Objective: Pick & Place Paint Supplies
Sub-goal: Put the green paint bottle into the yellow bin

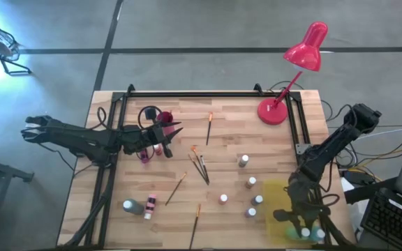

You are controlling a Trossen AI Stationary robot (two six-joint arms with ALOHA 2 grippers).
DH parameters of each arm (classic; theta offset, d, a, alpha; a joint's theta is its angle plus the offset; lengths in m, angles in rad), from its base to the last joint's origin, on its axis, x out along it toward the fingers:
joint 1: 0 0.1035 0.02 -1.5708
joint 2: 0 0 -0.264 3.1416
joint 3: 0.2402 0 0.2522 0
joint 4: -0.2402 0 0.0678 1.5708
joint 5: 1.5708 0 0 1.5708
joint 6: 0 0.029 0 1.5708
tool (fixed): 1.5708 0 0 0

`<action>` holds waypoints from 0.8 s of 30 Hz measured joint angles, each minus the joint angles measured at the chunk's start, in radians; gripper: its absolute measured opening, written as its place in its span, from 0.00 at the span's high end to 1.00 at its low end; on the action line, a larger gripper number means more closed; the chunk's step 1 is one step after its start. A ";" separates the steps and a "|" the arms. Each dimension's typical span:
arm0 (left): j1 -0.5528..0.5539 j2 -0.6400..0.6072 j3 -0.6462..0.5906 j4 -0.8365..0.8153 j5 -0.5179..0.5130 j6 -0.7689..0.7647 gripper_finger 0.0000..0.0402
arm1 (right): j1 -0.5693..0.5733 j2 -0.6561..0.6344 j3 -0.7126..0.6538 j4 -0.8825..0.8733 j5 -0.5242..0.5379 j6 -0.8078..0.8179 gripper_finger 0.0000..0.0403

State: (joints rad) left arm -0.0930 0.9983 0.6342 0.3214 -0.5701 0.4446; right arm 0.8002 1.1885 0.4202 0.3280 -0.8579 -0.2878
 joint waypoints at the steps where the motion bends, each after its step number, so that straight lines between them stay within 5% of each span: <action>1: 0.000 0.000 0.000 0.000 0.000 0.000 0.75 | 0.001 0.000 0.000 0.002 0.000 0.000 0.73; 8: 0.000 0.000 0.000 0.000 0.000 0.000 0.75 | 0.001 0.000 0.000 0.005 0.000 0.000 0.72; 17: 0.000 0.000 0.000 0.000 0.000 0.000 0.75 | 0.001 -0.011 0.000 0.035 -0.007 0.048 0.48; 24: 0.000 0.000 0.000 0.000 0.000 0.000 0.75 | 0.000 -0.063 0.000 0.050 -0.007 0.133 0.50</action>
State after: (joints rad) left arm -0.0930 0.9985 0.6342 0.3217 -0.5701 0.4446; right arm 0.8005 1.1253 0.4206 0.3777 -0.8647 -0.1544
